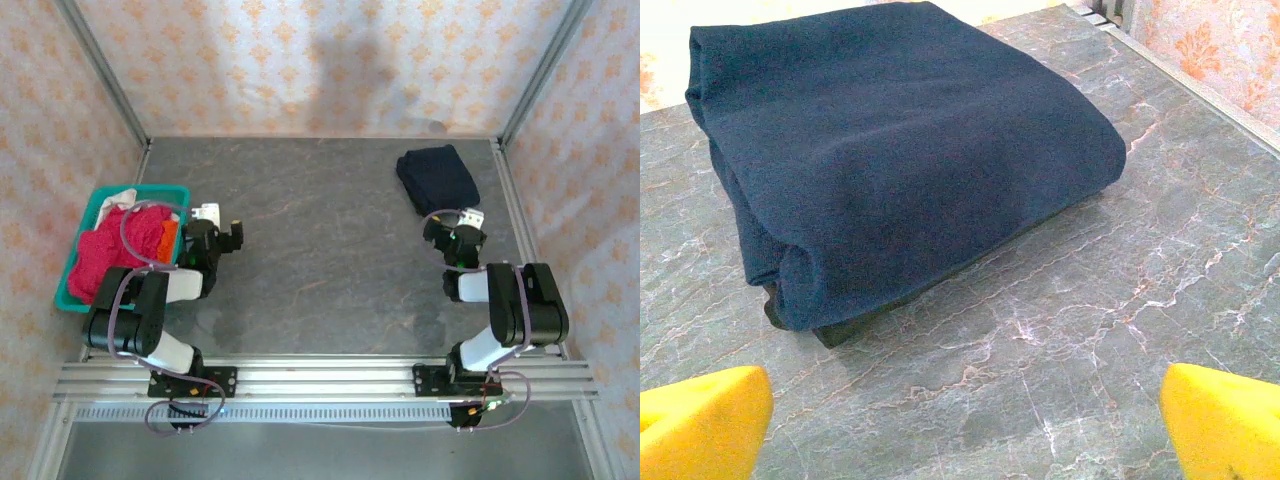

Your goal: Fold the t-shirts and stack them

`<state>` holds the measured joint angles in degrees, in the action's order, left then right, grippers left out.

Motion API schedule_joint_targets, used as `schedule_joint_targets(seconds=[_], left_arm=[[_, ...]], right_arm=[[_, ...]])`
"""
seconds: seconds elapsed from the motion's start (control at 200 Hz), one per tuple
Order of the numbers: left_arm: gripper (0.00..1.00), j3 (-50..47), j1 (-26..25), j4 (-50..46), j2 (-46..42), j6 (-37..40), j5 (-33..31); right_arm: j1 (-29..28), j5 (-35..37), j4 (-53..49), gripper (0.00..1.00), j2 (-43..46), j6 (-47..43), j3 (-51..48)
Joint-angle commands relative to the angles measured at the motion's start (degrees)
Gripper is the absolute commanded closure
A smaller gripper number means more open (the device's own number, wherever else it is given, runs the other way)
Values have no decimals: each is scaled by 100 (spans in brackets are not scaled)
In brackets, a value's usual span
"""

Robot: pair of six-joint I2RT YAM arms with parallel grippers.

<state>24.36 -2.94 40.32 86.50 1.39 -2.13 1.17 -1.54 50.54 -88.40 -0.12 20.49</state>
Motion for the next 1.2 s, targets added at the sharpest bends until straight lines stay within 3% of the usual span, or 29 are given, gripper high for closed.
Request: schedule_joint_targets(seconds=[0.0,0.66,0.811,0.946,1.196], left_arm=[[0,104,39,21,-107,-3,-147],[0,112,-7,-37,-190,95,-84],[0,754,-327,-1598,-733,451,-323],[0,1025,-768,-2215,-1170,731,-646],[0,1727,-963,-3695,-1961,-66,-733]], right_arm=[[15,-65,105,1,10,-46,104],[15,-49,237,1,44,-41,16],[15,-13,50,1,651,-56,-143],[15,-31,-678,1,1376,-86,-56],[-345,-267,-2331,1,2217,-98,719]])
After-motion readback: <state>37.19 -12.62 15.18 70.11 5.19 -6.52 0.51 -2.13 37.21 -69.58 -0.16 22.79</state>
